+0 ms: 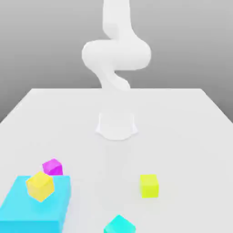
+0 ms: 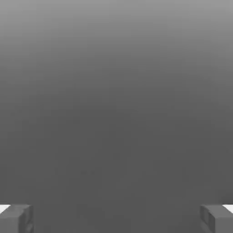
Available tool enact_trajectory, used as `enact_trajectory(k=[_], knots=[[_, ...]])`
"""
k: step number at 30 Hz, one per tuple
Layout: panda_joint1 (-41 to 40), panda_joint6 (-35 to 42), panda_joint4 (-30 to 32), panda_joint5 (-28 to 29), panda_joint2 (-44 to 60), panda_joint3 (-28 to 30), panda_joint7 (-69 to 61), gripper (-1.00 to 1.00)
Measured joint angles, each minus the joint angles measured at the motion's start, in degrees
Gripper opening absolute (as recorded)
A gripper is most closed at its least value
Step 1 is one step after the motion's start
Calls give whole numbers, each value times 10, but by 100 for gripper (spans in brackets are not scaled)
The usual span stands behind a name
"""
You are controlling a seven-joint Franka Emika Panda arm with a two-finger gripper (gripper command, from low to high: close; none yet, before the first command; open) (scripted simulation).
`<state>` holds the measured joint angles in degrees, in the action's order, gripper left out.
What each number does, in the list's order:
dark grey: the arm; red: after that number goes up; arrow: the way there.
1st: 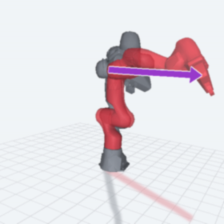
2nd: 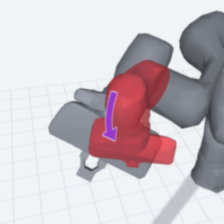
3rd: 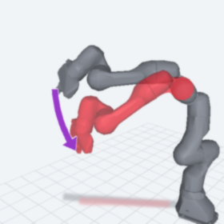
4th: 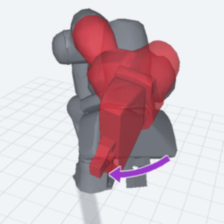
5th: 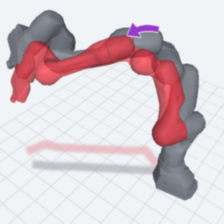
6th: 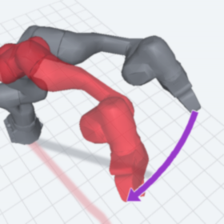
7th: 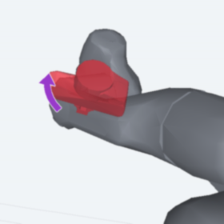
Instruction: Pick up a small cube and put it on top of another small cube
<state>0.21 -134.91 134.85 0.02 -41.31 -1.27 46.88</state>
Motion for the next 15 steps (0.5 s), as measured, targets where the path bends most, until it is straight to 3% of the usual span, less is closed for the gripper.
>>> enact_trajectory(k=[15], knots=[[23,-217,206,9,322,-81,78,0]])
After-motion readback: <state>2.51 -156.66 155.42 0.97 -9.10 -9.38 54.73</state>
